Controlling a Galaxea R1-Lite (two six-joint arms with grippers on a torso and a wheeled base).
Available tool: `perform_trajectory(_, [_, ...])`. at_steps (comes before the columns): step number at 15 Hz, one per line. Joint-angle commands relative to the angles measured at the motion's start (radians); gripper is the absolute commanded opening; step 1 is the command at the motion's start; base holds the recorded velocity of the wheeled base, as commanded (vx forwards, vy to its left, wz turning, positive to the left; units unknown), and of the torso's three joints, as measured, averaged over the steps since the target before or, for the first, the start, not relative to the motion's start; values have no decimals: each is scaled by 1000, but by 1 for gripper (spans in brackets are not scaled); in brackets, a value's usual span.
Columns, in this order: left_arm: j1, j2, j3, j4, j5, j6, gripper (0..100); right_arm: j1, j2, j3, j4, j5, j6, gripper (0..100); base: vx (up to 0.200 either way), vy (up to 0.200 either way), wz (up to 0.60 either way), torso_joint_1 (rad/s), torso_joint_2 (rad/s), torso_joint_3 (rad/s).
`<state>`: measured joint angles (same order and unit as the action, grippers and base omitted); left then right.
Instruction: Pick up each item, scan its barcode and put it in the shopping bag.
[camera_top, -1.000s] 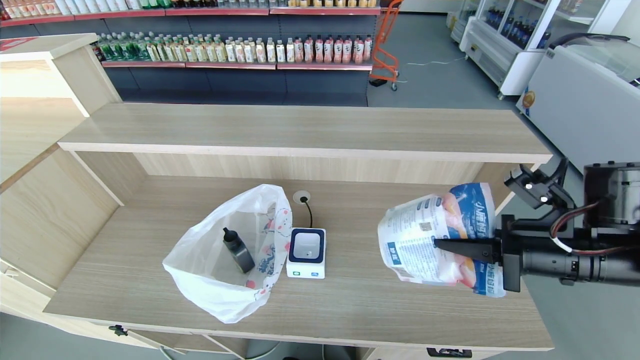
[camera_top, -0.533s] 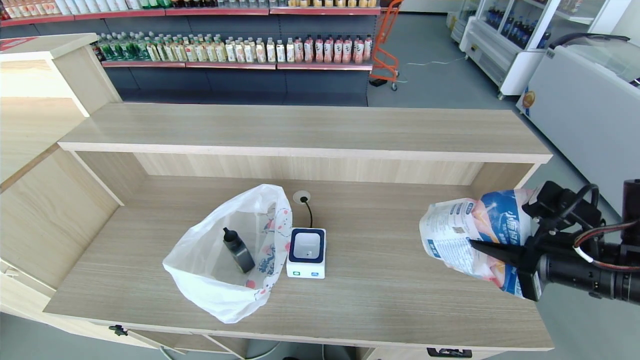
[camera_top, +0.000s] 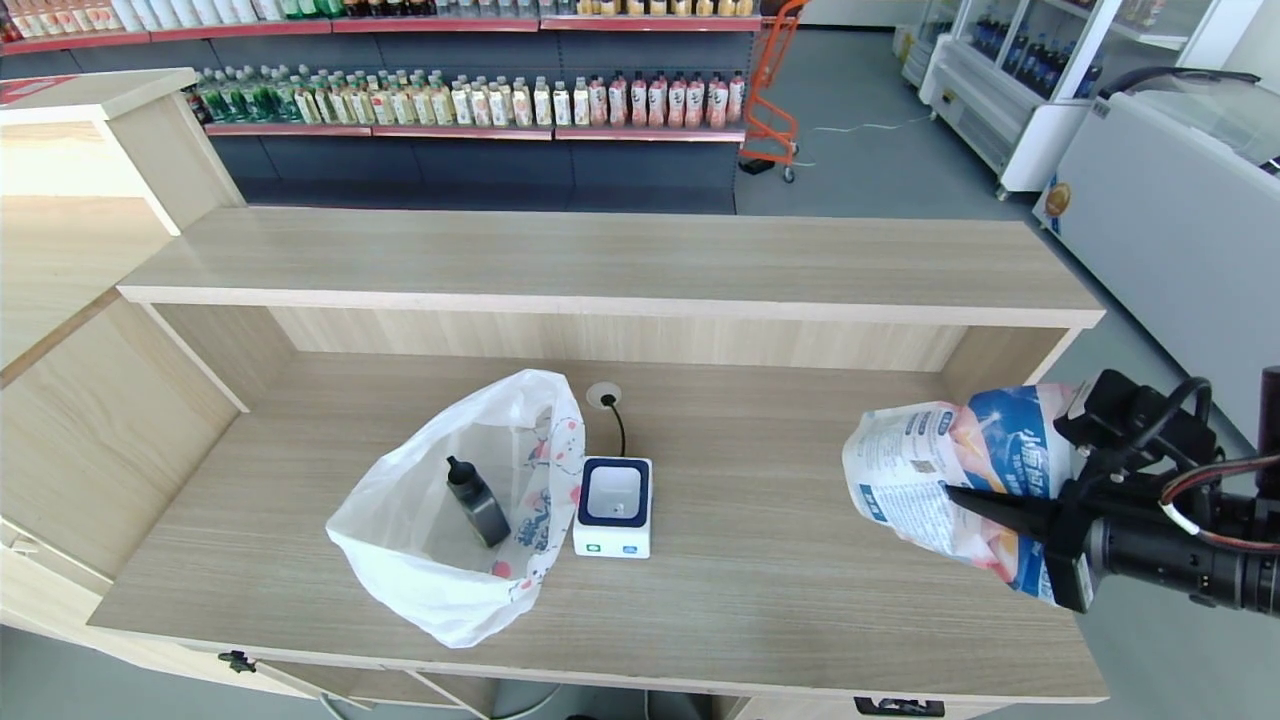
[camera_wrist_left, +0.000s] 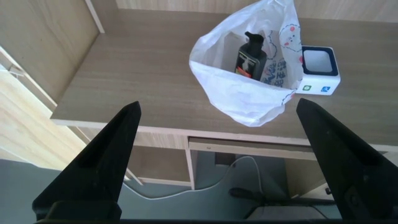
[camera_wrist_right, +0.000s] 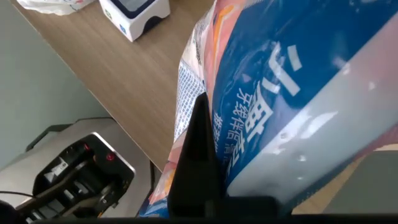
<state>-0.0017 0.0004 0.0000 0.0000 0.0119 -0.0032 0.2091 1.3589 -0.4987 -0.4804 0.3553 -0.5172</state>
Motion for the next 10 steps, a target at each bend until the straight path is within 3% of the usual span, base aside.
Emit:
perform_trajectory(1, [0,0,0,0,0,0,100,-4,-4,-1,-1,1,0,0,0,200,0,-7,-2,2])
perform_trajectory(5, [0,0,0,0,0,0,100,-5,34,-38,-3,7,8,0,0,200,0,8,5,1])
perform_trajectory(10, [0,0,0,0,0,0,100,-4,243,-181,-6,5,-43,0,0,200,0,1,0,2])
